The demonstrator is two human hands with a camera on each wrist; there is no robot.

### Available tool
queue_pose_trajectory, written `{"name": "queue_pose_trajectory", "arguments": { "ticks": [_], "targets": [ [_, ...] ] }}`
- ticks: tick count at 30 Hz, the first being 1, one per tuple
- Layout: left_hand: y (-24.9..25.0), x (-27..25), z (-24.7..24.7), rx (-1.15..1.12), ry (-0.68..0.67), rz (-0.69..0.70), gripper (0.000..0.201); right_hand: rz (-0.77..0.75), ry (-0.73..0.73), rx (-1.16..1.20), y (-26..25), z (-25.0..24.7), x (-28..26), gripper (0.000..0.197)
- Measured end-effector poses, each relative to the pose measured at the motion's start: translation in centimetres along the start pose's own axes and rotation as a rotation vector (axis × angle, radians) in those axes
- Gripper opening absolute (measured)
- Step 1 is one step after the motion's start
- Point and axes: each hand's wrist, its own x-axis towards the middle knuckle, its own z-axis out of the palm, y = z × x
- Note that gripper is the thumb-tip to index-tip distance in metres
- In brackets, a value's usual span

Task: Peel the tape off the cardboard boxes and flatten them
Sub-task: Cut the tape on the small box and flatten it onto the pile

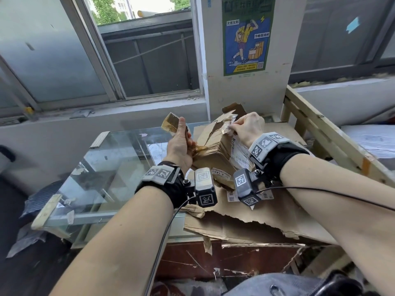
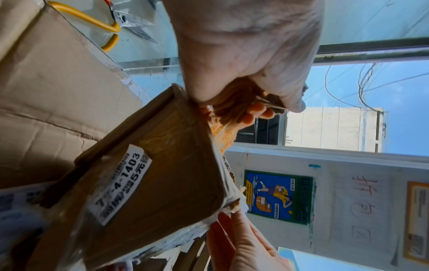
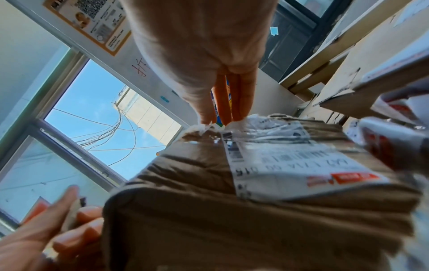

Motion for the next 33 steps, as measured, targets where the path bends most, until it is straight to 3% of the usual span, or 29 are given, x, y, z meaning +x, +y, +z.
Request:
{"name": "queue_pose_trajectory", "arguments": {
  "ticks": [5, 7, 10, 11, 12, 14, 15, 17, 19, 23, 27, 33],
  "targets": [
    [-0.1, -0.4, 0.6, 0.025, 0.001, 0.054, 0.035, 0.093, 0.072, -0.111, -0.1, -1.4, 0.4, 0.051],
    [0.2, -0.4, 0.7, 0.041, 0.007, 0.071, 0.035, 0.025, 0.109, -0.115, -0.9, -2.2, 0.0, 0.043],
    [0.4, -0.4, 1.4, 0.09, 0.019, 0.116, 0.035, -0.415, 0.225, -0.089, -2.7, -3.0, -1.4, 0.017],
    [0.4, -0.4, 1.7, 0.106, 0.021, 0.127, 0.034, -0.565, 0.145, -0.066, -3.5, -3.1, -1.9, 0.016],
    [0.5, -0.5, 2.0, 0.113, 0.021, 0.133, 0.035, -0.648, -0.044, -0.071, -4.1, -2.9, -2.4, 0.021],
    [0.5, -0.7, 2.5, 0.12, 0.024, 0.123, 0.038, -0.602, -0.471, -0.233, -5.0, -2.0, -3.4, 0.04],
    [0.6, -0.8, 2.8, 0.134, 0.025, 0.116, 0.04, -0.564, -0.569, -0.33, -5.0, -1.4, -3.7, 0.048],
    [0.6, -1.2, 3.2, 0.166, 0.039, 0.115, 0.041, -0.535, -0.573, -0.458, -4.6, -0.6, -3.9, 0.055],
    [0.5, -1.4, 3.2, 0.183, 0.076, 0.125, 0.041, -0.519, -0.546, -0.489, -3.9, -0.5, -3.7, 0.049],
    [0.1, -1.8, 3.3, 0.233, 0.139, 0.1, 0.041, -0.379, -0.553, -0.453, -3.0, -0.4, -3.2, 0.051],
    [0.1, -2.2, 3.3, 0.255, 0.175, 0.076, 0.037, -0.367, -0.521, -0.469, -3.0, 0.1, -3.1, 0.036],
    [0.0, -2.5, 3.1, 0.192, 0.169, 0.042, 0.022, -0.295, -0.523, -0.354, -2.6, 0.6, -3.3, 0.049]
  ]
}}
